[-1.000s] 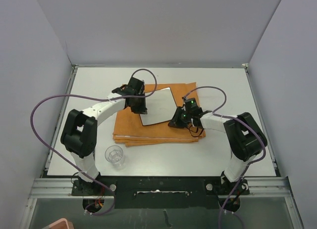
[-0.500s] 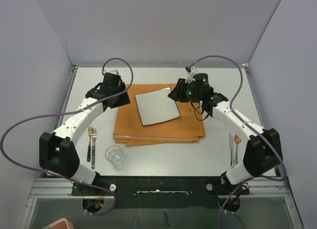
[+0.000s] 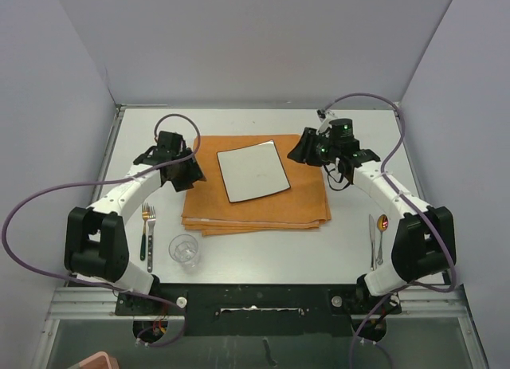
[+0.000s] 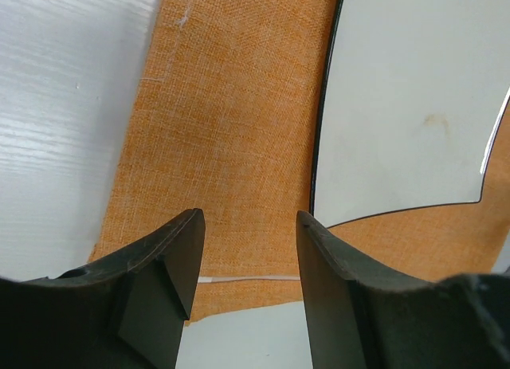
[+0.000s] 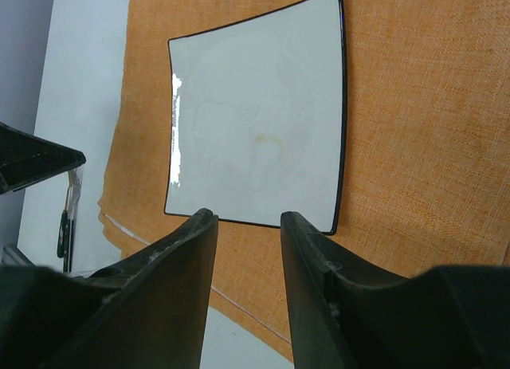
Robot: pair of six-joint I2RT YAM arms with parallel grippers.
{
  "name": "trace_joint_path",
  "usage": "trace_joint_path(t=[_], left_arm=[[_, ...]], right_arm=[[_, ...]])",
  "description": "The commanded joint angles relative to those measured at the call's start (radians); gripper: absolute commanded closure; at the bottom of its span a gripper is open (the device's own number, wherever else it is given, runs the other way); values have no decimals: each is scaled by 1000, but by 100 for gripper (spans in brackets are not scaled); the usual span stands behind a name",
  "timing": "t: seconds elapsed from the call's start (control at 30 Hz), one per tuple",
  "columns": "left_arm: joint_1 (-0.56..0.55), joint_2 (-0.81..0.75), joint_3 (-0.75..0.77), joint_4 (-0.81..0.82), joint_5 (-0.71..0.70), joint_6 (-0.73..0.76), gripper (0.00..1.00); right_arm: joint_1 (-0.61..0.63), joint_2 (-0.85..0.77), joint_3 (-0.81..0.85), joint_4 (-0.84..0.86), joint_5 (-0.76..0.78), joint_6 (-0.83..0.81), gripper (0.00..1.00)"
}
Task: Set the dinner table for one person
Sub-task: Adjust the plate on the napkin.
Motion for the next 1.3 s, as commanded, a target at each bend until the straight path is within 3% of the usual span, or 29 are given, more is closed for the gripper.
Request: trace_joint_path(t=[0.0, 0.33, 0.73, 1.03, 1.27], left_arm=[[28, 52, -21, 150, 126, -87, 52], [22, 199, -88, 357, 255, -230, 52], [-35, 346, -109, 575, 290, -373, 52], [-59, 398, -88, 620, 296, -408, 53], [-62, 418, -62, 640, 314, -426, 61]], right_arm=[[-27, 21, 1, 23, -42, -16, 61], [-41, 92, -24, 26, -46, -22, 60], [-46, 169, -34, 31, -54, -36, 60], [-46, 255, -22, 43, -82, -33, 60], [-46, 292, -40, 59, -97, -39, 61]])
